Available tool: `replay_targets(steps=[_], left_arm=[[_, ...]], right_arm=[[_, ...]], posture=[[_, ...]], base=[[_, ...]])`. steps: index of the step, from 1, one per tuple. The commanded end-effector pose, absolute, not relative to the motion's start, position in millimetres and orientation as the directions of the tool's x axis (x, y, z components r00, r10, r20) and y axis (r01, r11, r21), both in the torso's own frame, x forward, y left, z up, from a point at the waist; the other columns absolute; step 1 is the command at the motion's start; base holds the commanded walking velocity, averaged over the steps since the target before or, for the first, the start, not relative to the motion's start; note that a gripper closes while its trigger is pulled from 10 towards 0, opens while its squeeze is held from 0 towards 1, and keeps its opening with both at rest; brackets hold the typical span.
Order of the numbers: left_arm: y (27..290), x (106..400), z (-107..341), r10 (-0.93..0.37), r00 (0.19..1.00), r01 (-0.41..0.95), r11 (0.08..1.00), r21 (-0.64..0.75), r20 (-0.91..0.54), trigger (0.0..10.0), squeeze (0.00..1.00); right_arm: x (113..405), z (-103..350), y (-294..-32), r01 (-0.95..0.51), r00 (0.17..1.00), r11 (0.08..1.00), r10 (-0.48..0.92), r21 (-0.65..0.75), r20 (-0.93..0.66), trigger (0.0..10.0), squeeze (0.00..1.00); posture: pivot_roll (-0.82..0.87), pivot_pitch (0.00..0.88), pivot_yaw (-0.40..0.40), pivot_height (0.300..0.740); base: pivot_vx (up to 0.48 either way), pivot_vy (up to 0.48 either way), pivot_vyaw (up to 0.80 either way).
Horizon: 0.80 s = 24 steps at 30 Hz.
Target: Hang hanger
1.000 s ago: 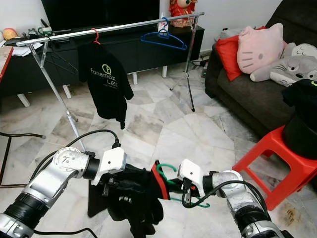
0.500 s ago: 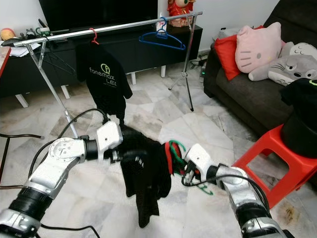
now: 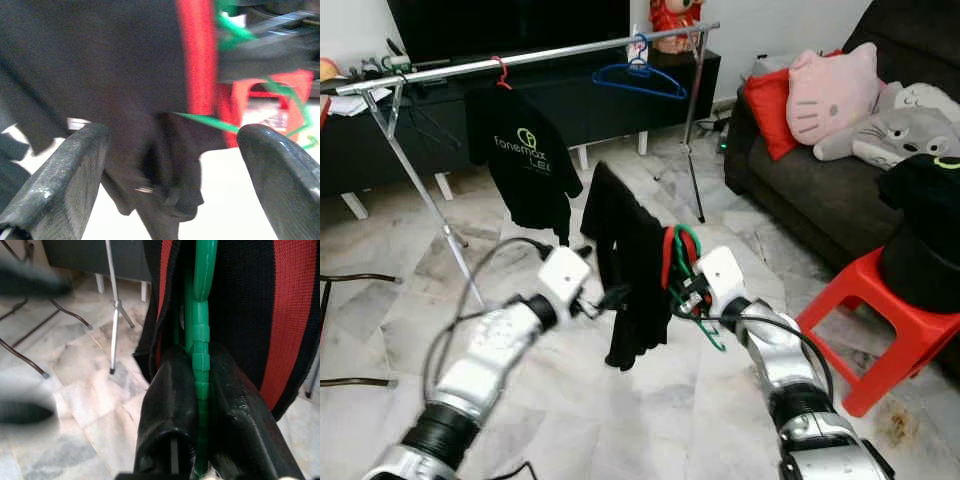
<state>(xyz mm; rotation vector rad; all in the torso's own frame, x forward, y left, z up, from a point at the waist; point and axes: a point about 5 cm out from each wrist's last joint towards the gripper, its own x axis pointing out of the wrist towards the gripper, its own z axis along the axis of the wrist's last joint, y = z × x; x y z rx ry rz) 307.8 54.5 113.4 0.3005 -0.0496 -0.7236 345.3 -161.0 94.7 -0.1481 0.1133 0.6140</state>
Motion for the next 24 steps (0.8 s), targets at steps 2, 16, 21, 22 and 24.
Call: replay_targets(steps=[2,16,21,22,24], left_arm=[[42.1,302.1,104.1,-0.661,0.745,0.651,0.694,0.307,-0.085,10.0,1.00],[33.5,319.0,124.5,-0.448,0.892,0.416,0.866,0.277,0.062,10.0,0.00],[23.5,317.7,127.5,-0.494,0.866,0.460,0.847,0.268,0.073,10.0,0.00],[21.6,316.8,127.3,-0.505,0.860,0.471,0.841,0.267,0.073,10.0,0.00],[17.5,315.5,127.1,-0.521,0.850,0.486,0.831,0.270,0.074,10.0,0.00]], right_arm=[[350.8,106.0,-153.4,-0.587,0.809,0.803,0.579,-0.103,-0.099,0.0,0.00],[347.0,101.2,-143.2,-0.645,0.763,0.761,0.635,-0.070,-0.123,0.0,0.00],[345.4,99.7,-140.3,-0.663,0.746,0.746,0.653,-0.062,-0.132,0.0,0.00],[345.2,99.6,-139.4,-0.667,0.743,0.743,0.656,-0.061,-0.133,0.0,0.00],[345.2,99.8,-138.3,-0.672,0.738,0.738,0.661,-0.060,-0.133,0.0,0.00]], posture=[[-0.07,0.000,-0.031,0.740],[-0.06,0.000,-0.056,0.740],[-0.06,0.000,-0.069,0.740],[-0.06,0.000,-0.069,0.740],[-0.06,0.000,-0.074,0.740]], base=[[0.000,0.000,0.00],[0.000,0.000,0.00],[0.000,0.000,0.00],[0.000,0.000,0.00],[0.000,0.000,0.00]])
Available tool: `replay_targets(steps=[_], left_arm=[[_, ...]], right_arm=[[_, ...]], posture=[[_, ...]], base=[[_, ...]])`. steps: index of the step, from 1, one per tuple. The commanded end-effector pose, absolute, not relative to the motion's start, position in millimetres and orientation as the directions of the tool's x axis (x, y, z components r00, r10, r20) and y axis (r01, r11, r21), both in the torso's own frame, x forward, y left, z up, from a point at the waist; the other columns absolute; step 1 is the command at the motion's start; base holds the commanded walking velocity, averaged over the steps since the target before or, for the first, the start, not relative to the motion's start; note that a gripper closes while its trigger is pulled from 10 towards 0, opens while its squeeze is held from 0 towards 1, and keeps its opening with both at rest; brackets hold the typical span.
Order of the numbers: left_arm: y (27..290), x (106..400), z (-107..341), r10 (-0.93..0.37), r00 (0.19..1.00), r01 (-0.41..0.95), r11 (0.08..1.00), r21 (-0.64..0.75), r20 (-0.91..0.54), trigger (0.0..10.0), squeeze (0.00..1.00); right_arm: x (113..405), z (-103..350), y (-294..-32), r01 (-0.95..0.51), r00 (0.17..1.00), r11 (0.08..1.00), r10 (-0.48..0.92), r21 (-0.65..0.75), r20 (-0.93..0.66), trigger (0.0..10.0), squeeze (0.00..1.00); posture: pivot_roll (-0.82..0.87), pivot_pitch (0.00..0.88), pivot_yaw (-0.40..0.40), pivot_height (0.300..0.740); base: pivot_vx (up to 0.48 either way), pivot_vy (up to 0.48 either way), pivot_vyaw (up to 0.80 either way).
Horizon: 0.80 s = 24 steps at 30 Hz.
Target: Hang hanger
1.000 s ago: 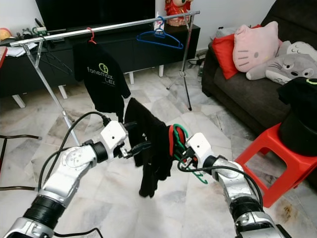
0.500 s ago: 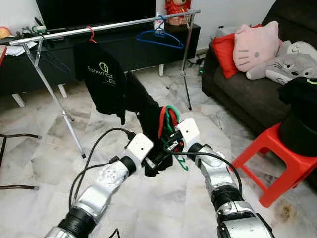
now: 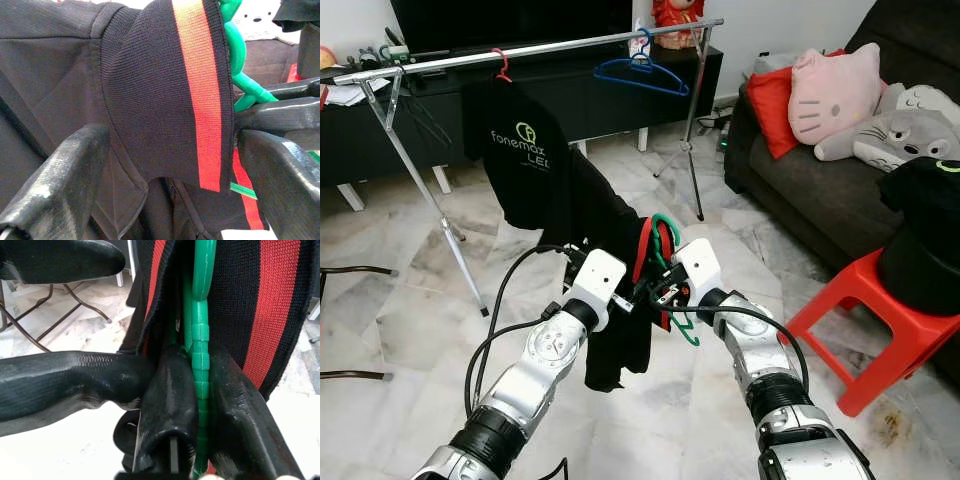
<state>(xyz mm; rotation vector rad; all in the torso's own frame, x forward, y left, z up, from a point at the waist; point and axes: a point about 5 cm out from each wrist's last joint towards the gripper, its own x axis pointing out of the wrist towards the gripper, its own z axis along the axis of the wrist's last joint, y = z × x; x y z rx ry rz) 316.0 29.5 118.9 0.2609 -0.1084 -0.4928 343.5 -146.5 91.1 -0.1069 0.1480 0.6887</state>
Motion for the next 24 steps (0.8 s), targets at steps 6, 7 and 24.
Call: replay_targets(steps=[6,7,24], left_arm=[[15.0,316.6,125.9,-0.498,0.865,0.463,0.842,0.278,0.067,10.0,0.00],[16.0,318.0,123.9,-0.489,0.871,0.454,0.841,0.295,0.054,10.0,0.00],[24.8,323.7,127.2,-0.449,0.891,0.412,0.864,0.290,0.071,10.0,0.00]], right_arm=[[345.7,101.8,-135.8,-0.690,0.722,0.722,0.679,-0.056,-0.135,0.0,0.00],[345.3,101.6,-134.9,-0.696,0.716,0.716,0.685,-0.055,-0.137,0.0,0.00],[334.5,90.3,-143.9,-0.767,0.637,0.635,0.735,-0.096,-0.233,0.0,0.00]], posture=[[-0.06,0.000,-0.078,0.740],[-0.06,0.000,-0.078,0.740],[-0.07,0.000,-0.081,0.740]], base=[[0.000,0.000,0.00],[0.000,0.000,0.00],[0.000,0.000,0.00]])
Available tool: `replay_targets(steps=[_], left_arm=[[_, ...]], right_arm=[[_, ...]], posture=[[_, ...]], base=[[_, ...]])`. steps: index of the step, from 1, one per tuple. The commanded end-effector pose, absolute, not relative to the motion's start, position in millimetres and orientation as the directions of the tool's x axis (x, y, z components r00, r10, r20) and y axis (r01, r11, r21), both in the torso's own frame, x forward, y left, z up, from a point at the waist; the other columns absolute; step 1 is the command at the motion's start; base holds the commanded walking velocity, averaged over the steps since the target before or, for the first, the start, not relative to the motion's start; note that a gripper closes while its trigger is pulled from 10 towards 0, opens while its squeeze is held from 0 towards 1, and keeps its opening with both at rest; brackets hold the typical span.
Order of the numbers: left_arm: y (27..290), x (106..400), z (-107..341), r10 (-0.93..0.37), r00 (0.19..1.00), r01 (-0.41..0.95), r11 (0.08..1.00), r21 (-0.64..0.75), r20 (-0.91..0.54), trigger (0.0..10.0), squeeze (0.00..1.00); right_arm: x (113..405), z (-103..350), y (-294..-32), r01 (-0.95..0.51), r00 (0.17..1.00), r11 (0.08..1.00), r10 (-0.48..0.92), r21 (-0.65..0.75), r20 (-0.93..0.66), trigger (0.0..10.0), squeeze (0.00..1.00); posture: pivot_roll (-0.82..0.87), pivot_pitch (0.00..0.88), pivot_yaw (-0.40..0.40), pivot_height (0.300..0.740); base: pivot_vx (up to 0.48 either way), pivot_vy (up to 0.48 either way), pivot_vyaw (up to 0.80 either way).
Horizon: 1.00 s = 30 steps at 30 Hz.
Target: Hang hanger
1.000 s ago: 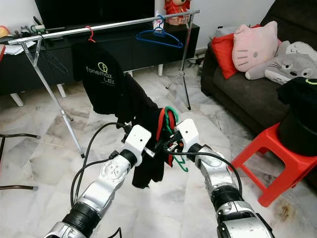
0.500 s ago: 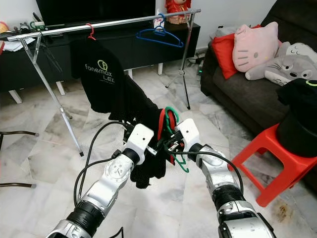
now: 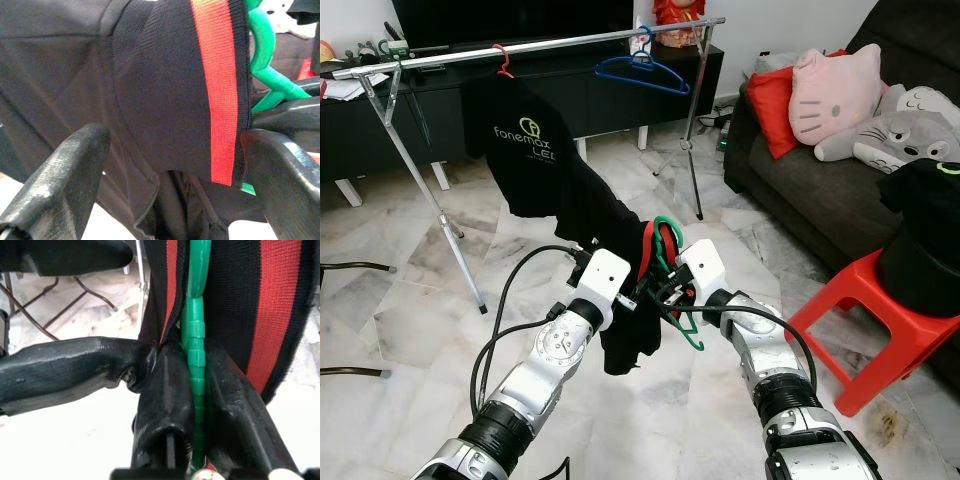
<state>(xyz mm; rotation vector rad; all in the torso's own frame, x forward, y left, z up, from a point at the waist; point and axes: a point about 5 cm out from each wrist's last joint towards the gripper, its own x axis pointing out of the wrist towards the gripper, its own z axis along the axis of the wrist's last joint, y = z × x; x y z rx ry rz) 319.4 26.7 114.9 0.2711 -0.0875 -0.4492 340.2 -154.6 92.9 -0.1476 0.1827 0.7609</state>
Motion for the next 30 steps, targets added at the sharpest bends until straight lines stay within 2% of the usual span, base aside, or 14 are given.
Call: replay_targets(steps=[1,10,16,21,30], left_arm=[[25.1,322.8,127.0,-0.459,0.886,0.421,0.859,0.291,0.072,10.0,0.00],[29.0,312.3,124.3,-0.554,0.829,0.514,0.810,0.283,0.079,10.0,0.00],[25.8,304.6,125.9,-0.622,0.778,0.583,0.767,0.268,0.087,10.0,0.00],[22.3,296.0,124.6,-0.675,0.733,0.634,0.721,0.280,0.079,10.0,0.00],[22.5,299.4,113.2,-0.630,0.776,0.600,0.734,0.317,-0.009,10.0,0.00]], right_arm=[[333.9,89.1,-145.8,-0.769,0.634,0.629,0.732,-0.113,-0.250,0.0,0.00],[334.1,89.0,-169.5,-0.750,0.656,0.639,0.690,-0.169,-0.305,0.0,0.00],[337.2,89.8,-172.5,-0.713,0.696,0.679,0.657,-0.173,-0.288,0.0,0.00],[338.6,91.2,-170.3,-0.712,0.698,0.683,0.661,-0.164,-0.274,0.0,0.00],[340.3,94.1,-167.4,-0.718,0.692,0.676,0.672,-0.162,-0.262,0.0,0.00]], posture=[[-0.07,0.000,-0.081,0.740],[-0.07,0.000,-0.079,0.740],[-0.06,0.000,-0.077,0.740],[-0.06,0.000,-0.078,0.740],[-0.06,0.000,-0.082,0.740]], base=[[0.000,0.000,0.00],[0.000,0.000,0.00],[0.000,0.000,0.00],[0.000,0.000,0.00],[0.000,0.000,0.00]])
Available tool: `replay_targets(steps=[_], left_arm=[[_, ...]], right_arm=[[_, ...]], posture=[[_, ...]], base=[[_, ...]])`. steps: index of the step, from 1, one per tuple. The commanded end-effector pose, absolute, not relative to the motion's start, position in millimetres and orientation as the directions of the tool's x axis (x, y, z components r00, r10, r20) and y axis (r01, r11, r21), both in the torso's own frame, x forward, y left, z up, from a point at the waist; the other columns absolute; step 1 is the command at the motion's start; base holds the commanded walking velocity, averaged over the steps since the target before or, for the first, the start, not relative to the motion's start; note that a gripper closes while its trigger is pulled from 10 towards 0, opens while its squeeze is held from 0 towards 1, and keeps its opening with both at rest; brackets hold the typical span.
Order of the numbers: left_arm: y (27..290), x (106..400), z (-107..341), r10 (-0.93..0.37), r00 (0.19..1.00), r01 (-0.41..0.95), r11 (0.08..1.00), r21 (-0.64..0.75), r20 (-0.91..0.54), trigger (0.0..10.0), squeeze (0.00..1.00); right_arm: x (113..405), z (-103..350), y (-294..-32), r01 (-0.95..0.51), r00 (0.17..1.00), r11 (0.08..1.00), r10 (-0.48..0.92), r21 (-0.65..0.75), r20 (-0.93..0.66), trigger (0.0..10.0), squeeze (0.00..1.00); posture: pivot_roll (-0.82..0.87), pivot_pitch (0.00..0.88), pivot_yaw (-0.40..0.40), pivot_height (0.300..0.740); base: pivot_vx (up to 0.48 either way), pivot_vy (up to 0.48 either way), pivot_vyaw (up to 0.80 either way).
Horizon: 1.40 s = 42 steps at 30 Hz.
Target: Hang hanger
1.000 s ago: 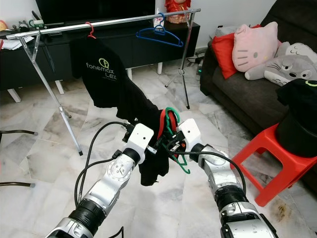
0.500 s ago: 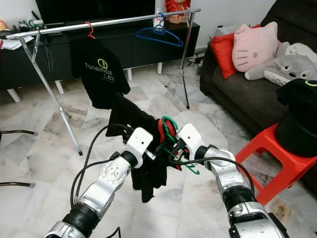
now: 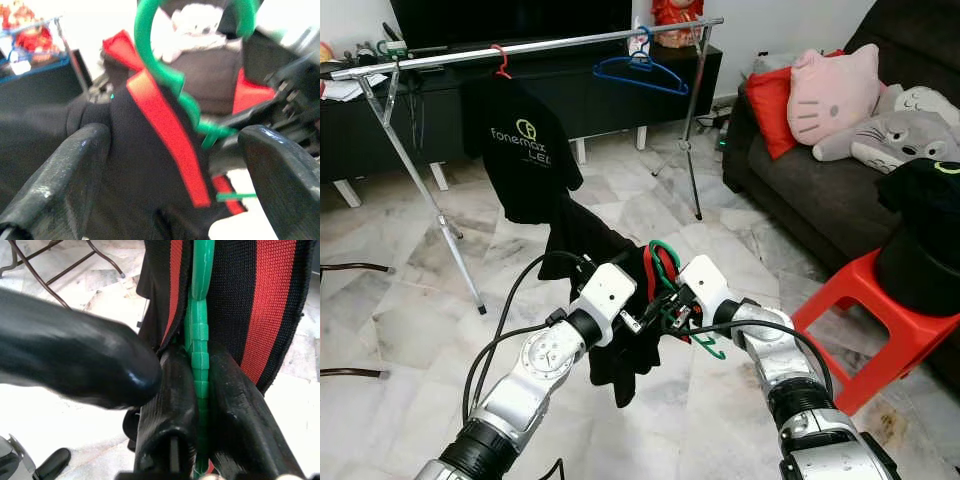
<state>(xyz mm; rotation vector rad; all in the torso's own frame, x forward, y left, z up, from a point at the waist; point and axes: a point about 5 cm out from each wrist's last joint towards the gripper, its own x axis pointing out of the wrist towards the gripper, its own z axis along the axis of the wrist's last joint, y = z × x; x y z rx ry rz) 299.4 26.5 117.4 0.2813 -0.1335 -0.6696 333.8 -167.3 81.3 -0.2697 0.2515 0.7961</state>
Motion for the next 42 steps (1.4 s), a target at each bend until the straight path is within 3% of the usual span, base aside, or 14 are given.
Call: replay_targets(steps=[1,19,29,30,31,32,33,37,38,39,42], left_arm=[[24.6,303.0,108.6,-0.579,0.815,0.558,0.769,0.312,-0.030,10.0,0.00],[35.0,318.9,104.0,-0.356,0.933,0.353,0.883,0.311,-0.047,10.0,0.00],[26.4,315.7,101.4,-0.406,0.913,0.403,0.875,0.267,-0.049,10.0,0.00],[25.7,315.5,101.7,-0.410,0.911,0.407,0.875,0.262,-0.047,8.0,0.00],[25.2,315.4,101.8,-0.412,0.910,0.410,0.875,0.260,-0.046,8.0,0.00],[24.8,315.3,101.9,-0.414,0.909,0.411,0.875,0.257,-0.045,4.7,0.00],[24.6,315.4,102.0,-0.414,0.909,0.411,0.875,0.256,-0.043,4.7,0.00],[25.3,315.7,102.0,-0.413,0.910,0.409,0.876,0.257,-0.038,1.7,0.00],[25.5,315.7,102.1,-0.414,0.910,0.409,0.876,0.255,-0.036,1.7,0.00],[26.2,316.1,102.3,-0.413,0.910,0.407,0.877,0.254,-0.034,0.0,0.00],[26.6,316.6,102.4,-0.414,0.910,0.408,0.877,0.253,-0.033,0.0,0.00]], right_arm=[[340.5,94.6,-167.2,-0.719,0.691,0.675,0.674,-0.162,-0.261,0.0,0.00],[339.6,95.2,-160.5,-0.741,0.668,0.655,0.700,-0.147,-0.251,0.0,0.00],[337.6,93.7,-158.0,-0.756,0.651,0.639,0.715,-0.139,-0.253,0.0,0.00],[337.4,93.6,-157.4,-0.759,0.648,0.636,0.719,-0.137,-0.253,0.0,0.00],[337.2,93.5,-157.0,-0.761,0.645,0.634,0.721,-0.135,-0.253,0.0,0.00],[336.9,93.3,-156.4,-0.765,0.641,0.630,0.725,-0.132,-0.252,0.0,0.00],[336.6,93.2,-156.0,-0.767,0.638,0.628,0.728,-0.130,-0.252,0.0,0.00],[333.7,91.2,-154.7,-0.789,0.610,0.603,0.748,-0.116,-0.260,0.0,0.00],[333.3,91.0,-154.5,-0.792,0.607,0.600,0.751,-0.114,-0.261,0.0,0.00],[332.1,90.6,-153.9,-0.800,0.596,0.590,0.759,-0.109,-0.262,0.0,0.00],[330.1,89.6,-152.8,-0.815,0.575,0.571,0.773,-0.100,-0.268,0.0,0.00]], posture=[[-0.06,0.000,-0.082,0.740],[-0.07,0.000,-0.085,0.740],[-0.07,0.000,-0.085,0.740],[-0.07,0.000,-0.085,0.740],[-0.07,0.000,-0.085,0.740],[-0.07,0.000,-0.085,0.740],[-0.07,0.000,-0.085,0.740],[-0.07,0.000,-0.086,0.740],[-0.07,0.000,-0.086,0.740],[-0.07,0.000,-0.085,0.740],[-0.08,0.000,-0.085,0.740]], base=[[0.000,0.000,0.00],[0.000,0.000,0.00],[0.000,0.000,0.00],[0.000,0.000,0.00],[0.000,0.000,0.00],[0.000,0.000,0.00],[0.000,0.000,0.00],[0.000,0.000,0.00],[0.000,0.000,0.00],[0.000,0.000,0.00],[0.000,0.000,0.00]])
